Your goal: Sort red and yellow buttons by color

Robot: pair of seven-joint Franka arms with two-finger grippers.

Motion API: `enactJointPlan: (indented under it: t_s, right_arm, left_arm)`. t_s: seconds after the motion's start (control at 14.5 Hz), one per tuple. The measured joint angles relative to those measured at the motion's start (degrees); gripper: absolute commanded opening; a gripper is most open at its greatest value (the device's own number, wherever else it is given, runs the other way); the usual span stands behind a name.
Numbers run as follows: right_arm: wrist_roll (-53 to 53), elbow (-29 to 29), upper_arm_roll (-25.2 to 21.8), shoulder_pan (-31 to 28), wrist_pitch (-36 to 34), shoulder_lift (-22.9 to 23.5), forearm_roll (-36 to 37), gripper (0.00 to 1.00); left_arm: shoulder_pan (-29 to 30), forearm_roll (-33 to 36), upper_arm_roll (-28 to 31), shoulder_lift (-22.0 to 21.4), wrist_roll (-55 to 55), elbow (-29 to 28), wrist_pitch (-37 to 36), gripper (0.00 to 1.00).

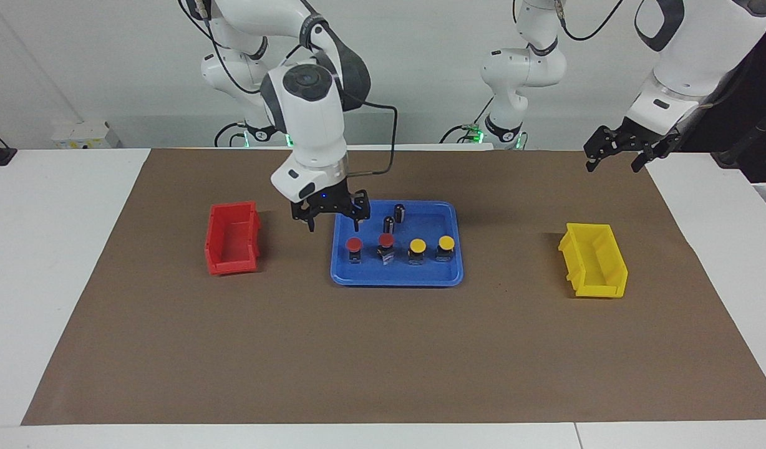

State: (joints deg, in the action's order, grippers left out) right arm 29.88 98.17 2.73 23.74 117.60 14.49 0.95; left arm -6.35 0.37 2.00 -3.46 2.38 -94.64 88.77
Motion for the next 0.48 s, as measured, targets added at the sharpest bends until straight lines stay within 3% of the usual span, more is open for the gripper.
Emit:
enactJointPlan:
  t_s: [0.21,0.48]
  right_arm:
    - [0.2,7.8,0.0,0.7,6.8,-0.6,0.0,1.00]
    - [0.2,11.3,0.1,2.4,9.8,-0.6,0.0,0.81]
  left_arm:
    - [0.0,0.0,0.0,0.0,0.0,0.0,0.0,1.00]
    - [-0.3,0.0,-0.8,0.0,0.0,0.0,0.0,1.00]
